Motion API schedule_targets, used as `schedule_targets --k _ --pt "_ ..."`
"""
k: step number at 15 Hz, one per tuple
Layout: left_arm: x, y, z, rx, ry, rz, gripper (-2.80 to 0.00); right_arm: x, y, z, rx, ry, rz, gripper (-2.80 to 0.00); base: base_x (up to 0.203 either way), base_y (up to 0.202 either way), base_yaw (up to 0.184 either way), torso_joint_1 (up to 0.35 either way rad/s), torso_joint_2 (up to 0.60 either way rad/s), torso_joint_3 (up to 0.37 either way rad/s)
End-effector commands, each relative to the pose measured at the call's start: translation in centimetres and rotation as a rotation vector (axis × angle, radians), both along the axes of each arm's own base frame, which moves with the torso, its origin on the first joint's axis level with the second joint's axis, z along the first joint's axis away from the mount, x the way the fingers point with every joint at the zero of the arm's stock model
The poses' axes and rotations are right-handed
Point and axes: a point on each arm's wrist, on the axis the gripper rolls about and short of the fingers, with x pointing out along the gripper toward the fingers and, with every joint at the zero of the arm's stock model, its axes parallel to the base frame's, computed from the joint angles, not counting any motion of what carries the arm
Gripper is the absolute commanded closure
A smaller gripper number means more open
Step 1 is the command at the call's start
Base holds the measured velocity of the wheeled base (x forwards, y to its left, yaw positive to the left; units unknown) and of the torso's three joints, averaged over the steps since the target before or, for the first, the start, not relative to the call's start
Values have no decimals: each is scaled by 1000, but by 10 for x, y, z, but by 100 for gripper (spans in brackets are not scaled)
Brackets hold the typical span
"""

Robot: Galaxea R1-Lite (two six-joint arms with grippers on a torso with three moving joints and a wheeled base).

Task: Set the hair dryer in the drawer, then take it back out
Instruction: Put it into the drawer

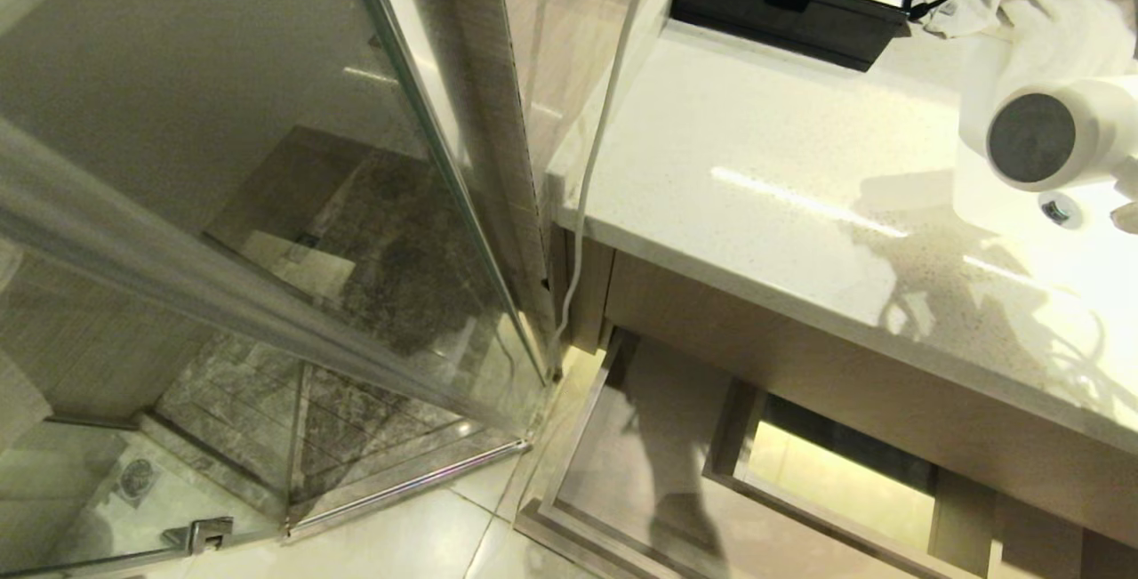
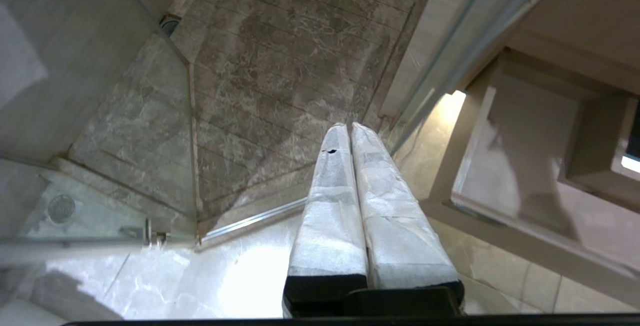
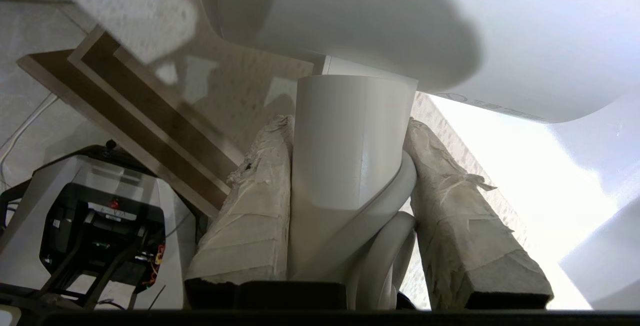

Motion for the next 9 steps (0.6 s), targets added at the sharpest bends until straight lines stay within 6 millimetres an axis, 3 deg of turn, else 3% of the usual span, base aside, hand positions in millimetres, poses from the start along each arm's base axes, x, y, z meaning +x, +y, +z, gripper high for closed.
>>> schedule_targets --k 1,9 --pt "0 0 0 -1 1 0 0 -1 0 -1 -2 5 1 0 0 0 0 -359 235 -101" --pt "0 0 0 1 1 1 0 -4 0 -1 -2 3 1 0 0 0 0 -338 190 -150"
